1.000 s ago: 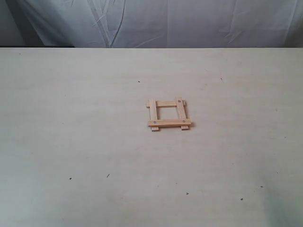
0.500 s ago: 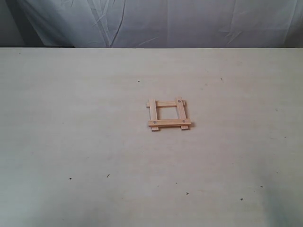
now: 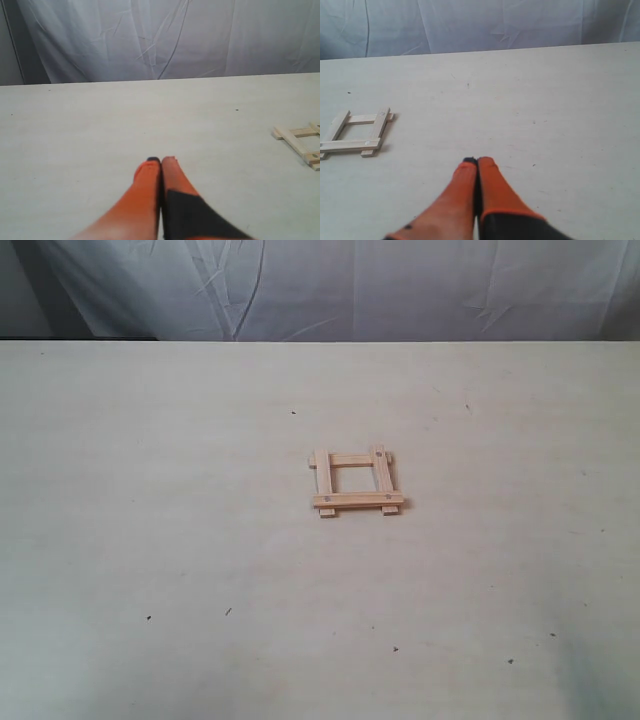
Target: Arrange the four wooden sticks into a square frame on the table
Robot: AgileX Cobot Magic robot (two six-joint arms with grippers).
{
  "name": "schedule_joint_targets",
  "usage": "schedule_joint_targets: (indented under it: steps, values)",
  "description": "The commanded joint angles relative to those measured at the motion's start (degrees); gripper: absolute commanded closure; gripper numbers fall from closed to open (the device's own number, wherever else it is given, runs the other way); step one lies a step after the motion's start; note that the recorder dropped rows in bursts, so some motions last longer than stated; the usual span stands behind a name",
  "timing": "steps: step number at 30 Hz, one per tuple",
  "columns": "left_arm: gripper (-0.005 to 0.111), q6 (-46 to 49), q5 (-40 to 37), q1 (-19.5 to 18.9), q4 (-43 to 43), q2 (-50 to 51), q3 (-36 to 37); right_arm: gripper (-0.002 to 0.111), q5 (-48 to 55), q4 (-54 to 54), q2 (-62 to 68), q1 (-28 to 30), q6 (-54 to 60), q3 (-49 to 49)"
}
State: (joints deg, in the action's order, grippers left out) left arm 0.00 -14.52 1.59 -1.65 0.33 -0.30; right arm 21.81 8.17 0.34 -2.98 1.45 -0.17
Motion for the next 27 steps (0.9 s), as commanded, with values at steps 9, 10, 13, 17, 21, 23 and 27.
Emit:
schedule_joint_targets:
  steps: [9, 10, 13, 17, 21, 23, 27]
  values:
    - [0.107, 1.93, 0.86, 0.3, -1.14, -0.33, 0.3, 0.108, -0.61, -0.03, -0.34, 0.32, -0.04, 0.17]
    - [0.107, 1.93, 0.86, 0.3, -1.14, -0.33, 0.3, 0.108, -0.61, -0.03, -0.34, 0.32, -0.04, 0.17]
    - [0.107, 1.93, 0.86, 0.3, -1.14, -0.33, 0.3, 0.108, -0.61, -0.03, -0.34, 0.32, -0.04, 0.17]
    - [0.107, 1.93, 0.86, 0.3, -1.14, -0.33, 0.3, 0.108, -0.61, -0.03, -0.34, 0.32, -0.04, 0.17]
    - [0.107, 1.93, 0.86, 0.3, -1.14, -0.33, 0.3, 0.108, -0.72, 0.07, -0.34, 0.32, -0.04, 0.17]
    - [0.107, 1.93, 0.86, 0.3, -1.14, -0.33, 0.3, 0.108, -0.72, 0.07, -0.34, 0.32, -0.04, 0.17]
    - [0.107, 1.93, 0.86, 0.3, -1.14, -0.33, 0.3, 0.108, -0.72, 0.07, -0.34, 0.32, -0.04, 0.17]
